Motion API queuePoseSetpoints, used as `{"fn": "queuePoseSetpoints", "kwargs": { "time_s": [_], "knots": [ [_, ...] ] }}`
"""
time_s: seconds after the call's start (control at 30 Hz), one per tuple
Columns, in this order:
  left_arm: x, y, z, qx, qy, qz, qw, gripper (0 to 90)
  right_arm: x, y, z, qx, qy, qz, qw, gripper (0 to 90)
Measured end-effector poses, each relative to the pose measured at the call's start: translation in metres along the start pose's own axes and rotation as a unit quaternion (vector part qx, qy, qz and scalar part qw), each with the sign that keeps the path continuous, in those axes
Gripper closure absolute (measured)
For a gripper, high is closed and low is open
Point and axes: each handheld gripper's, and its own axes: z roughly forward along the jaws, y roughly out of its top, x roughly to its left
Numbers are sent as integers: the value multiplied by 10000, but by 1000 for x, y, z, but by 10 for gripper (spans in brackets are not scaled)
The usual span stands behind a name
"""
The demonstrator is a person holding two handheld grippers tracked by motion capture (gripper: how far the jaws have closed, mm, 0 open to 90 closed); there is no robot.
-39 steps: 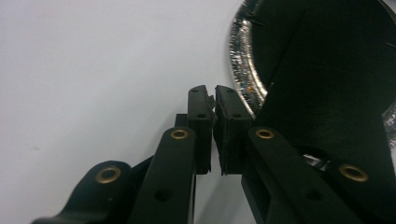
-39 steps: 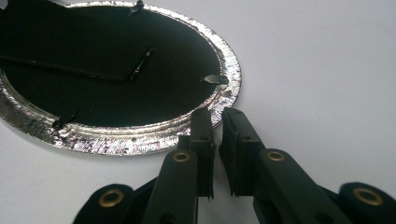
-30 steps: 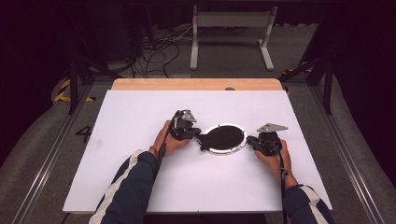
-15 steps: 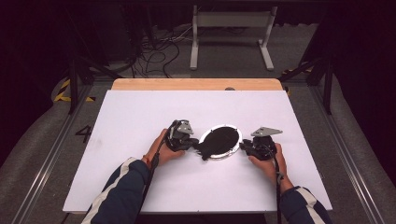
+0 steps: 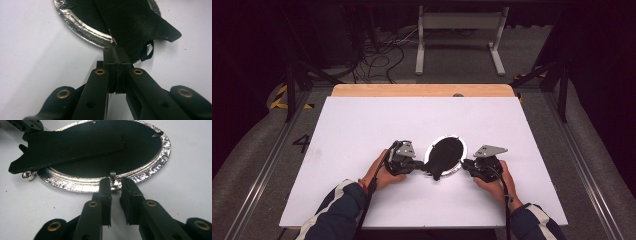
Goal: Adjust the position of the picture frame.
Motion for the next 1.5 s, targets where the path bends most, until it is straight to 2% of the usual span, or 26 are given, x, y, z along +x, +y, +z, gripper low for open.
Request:
{"fn": "queuePoseSetpoints", "kwargs": {
  "time_s": [0.07, 0.17, 0.33, 0.47, 0.53, 0.67, 0.93, 1.13, 1.17, 1.37, 1.5],
  "knots": [
    [-2, -2, 0, -52, -114, -66, 9999, 898, 0, 0, 0, -6, 7, 23, 10000, 813],
    [-4, -4, -1, -96, -141, -97, 9998, 899, 0, 2, 3, -16, -16, 80, 10000, 839],
    [-8, -5, -2, -71, -169, -20, 9998, 900, 2, 5, 7, -45, -65, 45, 10000, 871],
    [-10, -6, -3, -87, -173, -13, 9998, 899, 8, 10, 14, -77, -285, -166, 9994, 900],
    [-10, -7, -3, -98, -174, 8, 9998, 899, 9, 12, 17, -77, -317, -167, 9993, 900],
    [-12, -7, -3, -66, -109, 68, 9999, 896, 9, 13, 17, -64, -260, -137, 9995, 897],
    [-14, -8, -4, -52, -73, 113, 9999, 884, 14, 9, 12, -16, 15, -157, 9999, 867],
    [-14, -8, -6, -19, -116, 158, 9998, 885, 14, 10, 14, -20, 57, -58, 10000, 885],
    [-14, -8, -7, 46, -107, 187, 9998, 883, 15, 11, 15, -28, 37, -58, 10000, 890],
    [-16, -10, -8, 30, -34, 241, 9997, 867, 19, 15, 20, -38, -47, -117, 9999, 895],
    [-16, -11, -8, -34, -86, 153, 9998, 868, 18, 16, 20, -40, -34, -99, 9999, 896]
  ]
}}
